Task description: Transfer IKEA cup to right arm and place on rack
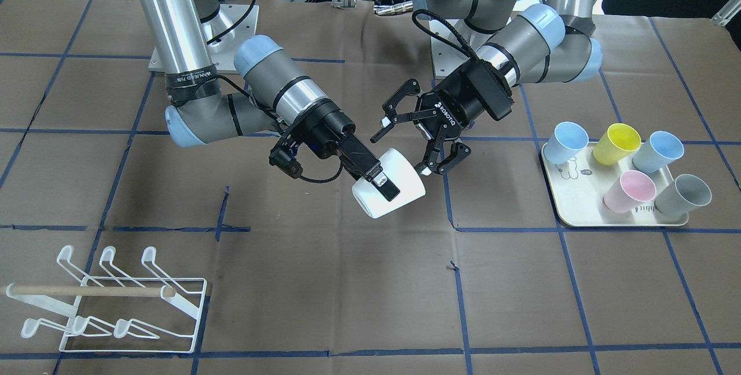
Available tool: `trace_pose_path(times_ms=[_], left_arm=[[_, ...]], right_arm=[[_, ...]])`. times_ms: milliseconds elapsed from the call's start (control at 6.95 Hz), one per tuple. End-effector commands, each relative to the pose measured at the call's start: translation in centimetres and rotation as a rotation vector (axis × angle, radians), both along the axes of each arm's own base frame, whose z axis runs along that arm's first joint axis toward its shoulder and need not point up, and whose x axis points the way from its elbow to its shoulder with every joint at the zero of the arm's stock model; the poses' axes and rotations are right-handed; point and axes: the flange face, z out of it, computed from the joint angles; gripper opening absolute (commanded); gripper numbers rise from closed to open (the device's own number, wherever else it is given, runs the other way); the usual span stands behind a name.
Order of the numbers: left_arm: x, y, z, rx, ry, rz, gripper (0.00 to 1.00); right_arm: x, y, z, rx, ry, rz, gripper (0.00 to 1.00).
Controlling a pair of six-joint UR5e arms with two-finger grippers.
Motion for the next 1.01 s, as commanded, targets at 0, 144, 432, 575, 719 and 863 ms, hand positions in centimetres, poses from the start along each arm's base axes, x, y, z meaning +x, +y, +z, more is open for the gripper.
trace_pose_path(times_ms=[0,144,432,575,719,863], left_arm=[[0.6,0.7,0.1,0.008,-0.009,0.037,0.99],[0.6,2.8,0.4,0.039,-0.022,0.071,0.99],[3.1,5.2,1.7,0.108,-0.032,0.152,0.99],[3.9,5.9,2.0,0.137,-0.034,0.179,0.99],[5.8,5.5,2.2,0.18,-0.033,0.232,0.99],[7.3,4.9,2.4,0.207,-0.044,0.288,0.99]], right_arm=[[0.0,0.0,0.0,0.001,0.0,0.002,0.55],[0.0,0.0,0.0,0.002,0.003,0.005,0.48],[-0.9,-1.0,0.4,-0.013,0.016,0.053,0.37],[-2.5,-2.1,0.4,-0.094,0.098,0.068,0.31],[-5.5,-4.3,-0.5,-0.198,0.296,0.063,0.31],[-8.3,-5.7,-0.7,-0.306,0.456,0.061,0.25]])
